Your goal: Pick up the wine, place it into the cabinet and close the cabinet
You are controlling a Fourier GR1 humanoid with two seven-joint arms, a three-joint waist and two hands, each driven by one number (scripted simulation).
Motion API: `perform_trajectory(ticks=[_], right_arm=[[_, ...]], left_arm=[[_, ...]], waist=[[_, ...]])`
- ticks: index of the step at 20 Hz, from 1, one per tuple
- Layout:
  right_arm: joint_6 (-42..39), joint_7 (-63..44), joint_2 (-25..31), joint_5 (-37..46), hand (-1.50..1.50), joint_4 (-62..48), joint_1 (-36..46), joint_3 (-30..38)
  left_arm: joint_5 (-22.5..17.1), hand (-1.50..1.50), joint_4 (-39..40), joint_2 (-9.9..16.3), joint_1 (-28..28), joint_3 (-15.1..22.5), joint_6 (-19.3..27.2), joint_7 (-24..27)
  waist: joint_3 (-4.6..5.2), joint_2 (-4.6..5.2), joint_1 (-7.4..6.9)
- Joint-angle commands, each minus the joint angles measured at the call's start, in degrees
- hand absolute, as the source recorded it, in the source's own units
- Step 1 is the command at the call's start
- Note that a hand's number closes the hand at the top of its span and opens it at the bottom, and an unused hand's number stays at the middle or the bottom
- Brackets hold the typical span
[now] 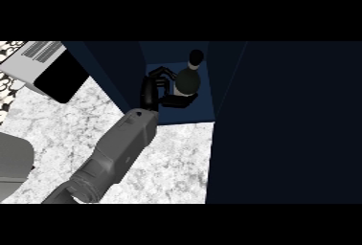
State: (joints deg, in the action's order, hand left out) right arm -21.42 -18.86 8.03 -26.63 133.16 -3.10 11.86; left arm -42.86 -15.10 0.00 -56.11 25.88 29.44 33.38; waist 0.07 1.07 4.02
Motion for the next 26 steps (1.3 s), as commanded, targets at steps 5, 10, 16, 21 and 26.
perform_trajectory(ticks=[5, 10, 16, 21, 26], right_arm=[[0.9, -1.3, -0.3, -0.2, -1.5, 2.1, 0.3, -1.3], [0.4, 2.2, -1.8, 3.3, -1.5, -1.7, 2.0, -2.2], [0.4, -0.2, -0.2, -1.3, -1.5, -0.2, 1.9, -0.9], [-0.1, -0.2, -0.1, -1.2, -1.5, -1.5, 1.7, -1.1], [-1.0, 0.5, 0.5, -2.9, -1.5, -2.3, 1.7, 0.3]], left_arm=[[-0.7, 1.5, 3.4, 0.0, 2.9, 1.5, -1.8, 3.2], [-1.4, 1.5, 3.8, 0.0, 2.8, 1.2, -1.0, 5.8], [-1.4, 1.5, 5.6, 0.0, 2.0, 1.3, -0.8, 7.8], [-2.3, 1.5, 6.1, 0.0, -0.3, 0.3, -2.1, 7.2], [-3.1, 1.5, 7.3, 0.0, -1.7, -1.1, -3.3, 7.4]], waist=[[0.08, 0.53, 1.59], [0.06, 0.64, 1.2], [0.08, 0.77, 2.01], [0.06, 0.8, 1.94], [0.05, 0.94, 2.14]])
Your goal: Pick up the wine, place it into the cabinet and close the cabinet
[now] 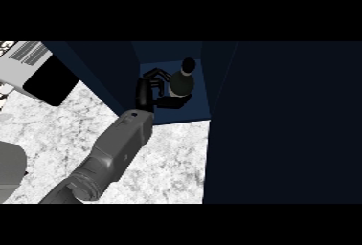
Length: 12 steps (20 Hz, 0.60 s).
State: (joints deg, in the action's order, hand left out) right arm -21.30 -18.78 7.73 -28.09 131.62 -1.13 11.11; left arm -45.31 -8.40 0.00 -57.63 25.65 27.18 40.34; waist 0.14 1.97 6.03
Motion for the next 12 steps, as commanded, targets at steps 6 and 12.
perform_trajectory(ticks=[6, 12], right_arm=[[0.2, 0.0, -0.7, -0.3, -1.5, 1.6, -0.8, -0.4], [-0.4, 0.2, 0.3, -0.1, -1.5, 0.1, 0.0, 0.4]], left_arm=[[-0.1, 1.5, 3.2, 0.0, -5.3, -1.5, 0.5, -0.5], [1.2, 1.5, 6.4, 1.9, -8.0, -1.2, 0.4, -1.2]], waist=[[0.01, 0.18, 0.54], [-0.02, 0.51, 0.01]])
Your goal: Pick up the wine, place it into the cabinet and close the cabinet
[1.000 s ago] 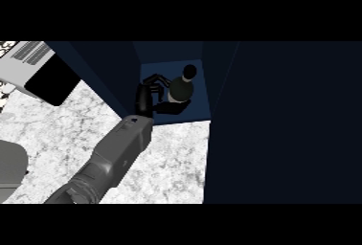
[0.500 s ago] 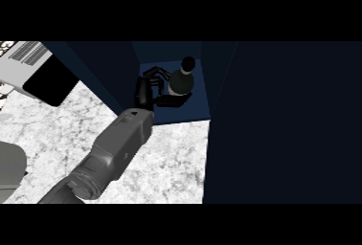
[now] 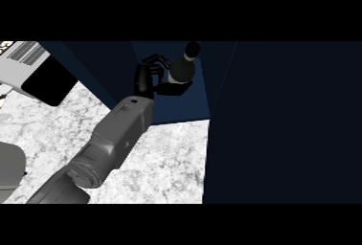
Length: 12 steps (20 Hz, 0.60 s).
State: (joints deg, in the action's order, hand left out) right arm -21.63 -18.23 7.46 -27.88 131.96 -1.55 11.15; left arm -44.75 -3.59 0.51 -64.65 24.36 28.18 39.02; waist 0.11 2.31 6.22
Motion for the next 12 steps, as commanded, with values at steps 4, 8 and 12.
perform_trajectory(ticks=[4, 8, 12], right_arm=[[-1.1, 1.2, -1.9, 2.4, -1.5, 0.5, -2.4, -2.3], [0.3, -0.8, 0.0, 1.0, -1.5, 1.2, 0.2, -1.0], [-1.2, 0.7, 0.6, -0.8, -1.5, -0.5, 0.4, 0.5]], left_arm=[[0.0, 1.5, 1.7, 0.2, -3.5, -1.0, 0.6, -0.9], [0.7, 1.5, 3.4, 1.3, -4.6, -0.7, 2.6, -0.7], [1.3, 1.5, 3.6, 2.1, -3.9, -0.3, 3.8, -0.7]], waist=[[-0.02, -0.15, -0.43], [0.03, 0.27, 0.26], [-0.02, 0.68, 0.71]])
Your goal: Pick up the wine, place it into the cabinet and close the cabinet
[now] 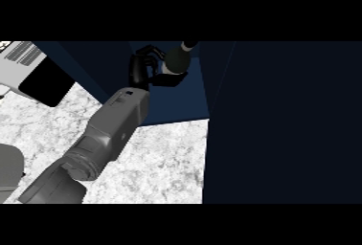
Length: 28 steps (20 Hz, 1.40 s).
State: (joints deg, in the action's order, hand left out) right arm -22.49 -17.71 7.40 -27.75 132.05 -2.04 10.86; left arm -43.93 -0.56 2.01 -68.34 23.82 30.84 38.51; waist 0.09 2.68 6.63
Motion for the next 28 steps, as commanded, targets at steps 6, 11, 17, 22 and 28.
perform_trajectory(ticks=[6, 11, 17, 22, 28], right_arm=[[0.5, -0.1, 0.1, -0.3, -1.5, -1.3, 1.0, 0.5], [0.3, -0.1, 0.7, -1.3, -1.5, -0.9, 1.6, 1.2], [-0.1, -0.3, -0.5, 0.7, -1.5, 0.5, -0.3, -1.2], [-0.7, 0.1, 0.7, -1.4, -1.5, 0.8, -0.5, 1.1], [1.1, -1.4, 0.9, -0.4, -1.5, 0.1, 1.9, 0.5]], left_arm=[[2.6, -1.5, 0.6, 1.8, -1.0, 1.9, 2.8, -3.6], [3.3, -1.5, 0.6, 1.6, 2.8, 2.3, 4.1, -2.8], [3.3, -1.5, 0.5, 0.9, 1.8, 2.0, 6.7, -3.7], [2.8, -1.5, 0.1, 3.4, 1.9, 1.2, 2.7, -2.3], [2.3, -1.5, -1.0, 0.4, 2.6, 0.2, 1.9, 1.9]], waist=[[-0.02, 0.06, -0.44], [0.03, 0.62, 0.19], [0.05, 0.18, 0.1], [0.06, -0.11, -0.2], [0.11, 0.02, -0.79]])
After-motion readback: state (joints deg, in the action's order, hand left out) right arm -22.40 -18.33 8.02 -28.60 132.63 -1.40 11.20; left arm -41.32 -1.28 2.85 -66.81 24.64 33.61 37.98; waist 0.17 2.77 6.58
